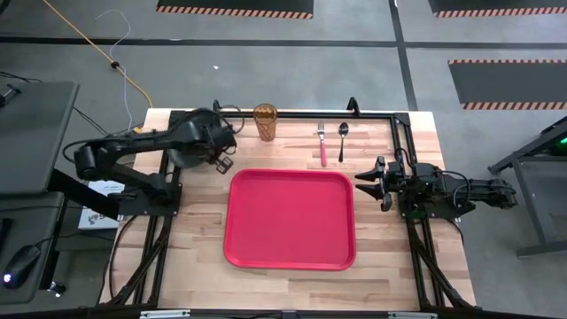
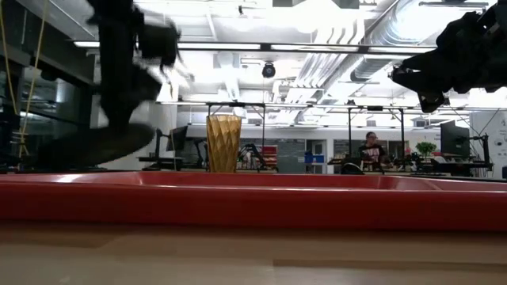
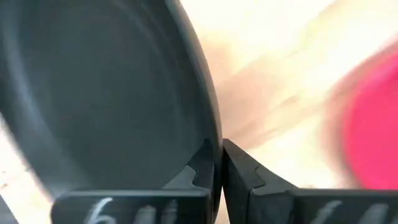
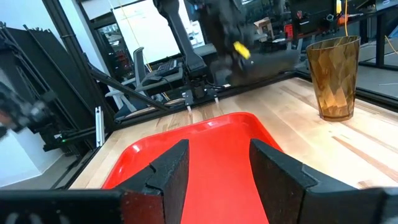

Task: Pick and place plate/cup/fork/spoon on tray
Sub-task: Put the black plate on the red tray

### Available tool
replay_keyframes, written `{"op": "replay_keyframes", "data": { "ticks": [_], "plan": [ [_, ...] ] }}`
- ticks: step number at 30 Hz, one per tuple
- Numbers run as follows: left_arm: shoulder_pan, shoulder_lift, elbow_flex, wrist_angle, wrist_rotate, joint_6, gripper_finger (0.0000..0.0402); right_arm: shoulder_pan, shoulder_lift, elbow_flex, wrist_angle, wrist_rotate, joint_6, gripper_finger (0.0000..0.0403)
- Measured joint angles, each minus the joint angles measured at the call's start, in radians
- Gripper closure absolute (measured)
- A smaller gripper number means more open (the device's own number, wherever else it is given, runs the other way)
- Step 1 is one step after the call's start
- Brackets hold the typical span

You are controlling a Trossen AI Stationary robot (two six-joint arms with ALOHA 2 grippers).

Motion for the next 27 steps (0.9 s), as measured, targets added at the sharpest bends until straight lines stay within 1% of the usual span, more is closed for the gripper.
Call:
{"op": "replay_keyframes", "data": {
  "ticks": [4,6,9,11,13,16,20,23,27],
  "plan": [
    [-0.036,-0.064,0.188,-0.142,-0.022,0.013,0.04,0.0,0.0,0.0,0.0,0.0,0.001,0.0242],
    [-0.073,-0.078,0.293,-0.222,-0.029,0.019,0.04,0.0,0.0,0.0,0.0,0.0,0.0,0.0242],
    [-0.167,-0.076,0.447,-0.321,-0.017,0.053,0.04,0.0,0.0,0.0,0.0,0.0,0.0,0.0242],
    [-0.246,-0.061,0.533,-0.333,0.009,0.113,0.04,0.0,0.0,0.0,0.0,0.0,0.0,0.0242],
    [-0.347,-0.039,0.591,-0.322,0.044,0.187,0.04,0.0,0.0,0.0,0.0,0.0,0.001,0.0242],
    [-0.503,0.019,0.635,-0.274,0.061,0.296,0.0401,0.0,0.0,0.0,0.0,0.0,0.001,0.0242],
    [-0.664,0.129,0.639,-0.226,0.075,0.488,0.0401,0.0,0.0,0.0,0.0,0.0,0.0,0.0242],
    [-0.737,0.236,0.639,-0.166,0.071,0.647,0.0401,0.0,0.0,0.0,0.0,0.0,0.0,0.0242],
    [-0.781,0.37,0.638,-0.057,0.097,0.81,0.0401,0.0,0.0,0.0,0.0,0.0,0.0,0.0242]
  ]
}}
